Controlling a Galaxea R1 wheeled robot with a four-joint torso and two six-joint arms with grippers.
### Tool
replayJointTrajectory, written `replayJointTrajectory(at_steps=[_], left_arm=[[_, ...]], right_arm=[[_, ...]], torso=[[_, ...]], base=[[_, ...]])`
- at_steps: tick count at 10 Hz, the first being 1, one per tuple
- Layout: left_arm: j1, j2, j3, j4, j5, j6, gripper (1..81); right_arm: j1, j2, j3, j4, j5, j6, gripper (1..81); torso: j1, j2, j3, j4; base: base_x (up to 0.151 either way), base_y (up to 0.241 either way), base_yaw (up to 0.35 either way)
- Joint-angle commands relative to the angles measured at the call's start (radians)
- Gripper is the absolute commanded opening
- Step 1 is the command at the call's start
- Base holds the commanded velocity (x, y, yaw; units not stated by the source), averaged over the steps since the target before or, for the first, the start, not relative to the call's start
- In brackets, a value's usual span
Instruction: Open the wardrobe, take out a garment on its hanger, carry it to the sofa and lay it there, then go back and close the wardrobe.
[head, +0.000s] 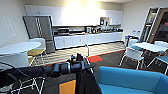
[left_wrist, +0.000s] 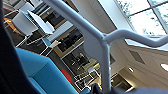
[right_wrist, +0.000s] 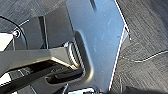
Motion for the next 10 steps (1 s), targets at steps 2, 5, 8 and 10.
replayJointTrajectory(at_steps=[2, 5, 8, 10], left_arm=[[-0.149, -0.002, 0.022, 0.028, -0.031, 0.019, 1.0], [-0.147, -0.002, 0.024, 0.037, -0.031, 0.017, 1.0], [-0.147, -0.008, 0.031, 0.039, -0.031, 0.017, 1.0], [-0.147, -0.018, 0.036, 0.040, -0.031, 0.017, 1.0]], right_arm=[[0.031, 0.000, 0.000, -0.009, -0.064, -0.011, 81.1], [0.028, 0.000, -0.002, -0.006, -0.064, -0.011, 81.1], [0.028, 0.000, -0.002, -0.006, -0.064, -0.011, 81.1], [0.027, 0.003, -0.002, -0.006, -0.062, -0.011, 81.1]], torso=[[0.000, 0.000, 0.000, 0.000], [0.000, 0.000, 0.000, 0.000], [0.000, 0.000, 0.000, 0.000], [0.000, 0.000, 0.000, 0.000]], base=[[0.000, 0.000, -0.248], [0.000, 0.000, -0.248], [0.000, 0.000, -0.248], [0.000, 0.000, -0.248]])
